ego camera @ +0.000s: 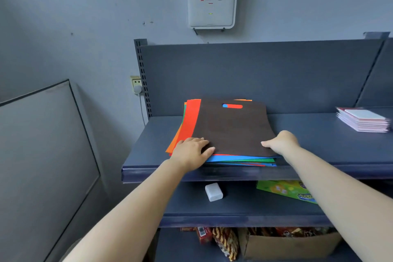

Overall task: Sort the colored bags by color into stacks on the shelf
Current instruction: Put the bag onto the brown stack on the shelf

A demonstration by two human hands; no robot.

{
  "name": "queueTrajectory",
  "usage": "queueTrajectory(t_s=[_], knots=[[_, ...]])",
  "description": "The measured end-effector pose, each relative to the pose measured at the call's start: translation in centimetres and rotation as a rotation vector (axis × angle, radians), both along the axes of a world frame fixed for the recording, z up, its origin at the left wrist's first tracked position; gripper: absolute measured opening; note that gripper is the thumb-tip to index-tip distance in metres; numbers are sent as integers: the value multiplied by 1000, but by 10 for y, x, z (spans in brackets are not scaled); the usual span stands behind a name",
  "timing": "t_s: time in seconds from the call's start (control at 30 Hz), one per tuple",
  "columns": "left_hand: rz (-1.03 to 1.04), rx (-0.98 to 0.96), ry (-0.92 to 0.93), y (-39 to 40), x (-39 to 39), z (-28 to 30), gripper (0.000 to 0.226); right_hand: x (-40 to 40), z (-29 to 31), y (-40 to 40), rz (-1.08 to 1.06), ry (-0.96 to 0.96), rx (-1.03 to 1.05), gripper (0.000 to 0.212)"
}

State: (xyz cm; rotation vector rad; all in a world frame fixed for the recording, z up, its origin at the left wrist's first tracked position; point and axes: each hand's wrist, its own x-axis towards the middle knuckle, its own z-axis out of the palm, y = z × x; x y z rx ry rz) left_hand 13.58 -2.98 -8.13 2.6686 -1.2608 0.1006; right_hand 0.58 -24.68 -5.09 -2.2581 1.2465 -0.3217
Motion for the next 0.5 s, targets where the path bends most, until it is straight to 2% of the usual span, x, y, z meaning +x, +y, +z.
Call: queueTrajectory(t_s=[0.1, 0.2, 0.3, 0.5], knots=[[-42, -41, 55, -6, 3, 2, 47, -5, 2, -11, -41, -66, -26, 36], [18, -91, 39, -6, 9, 2, 43, -9, -1, -21, -48, -187, -93, 16], [181, -93, 72, -1, 21, 2, 43, -14, -3, -29, -66, -307, -100, 9], [479, -131, 248, 14, 50, 6, 61, -19, -7, -37, -68, -499, -86, 31]])
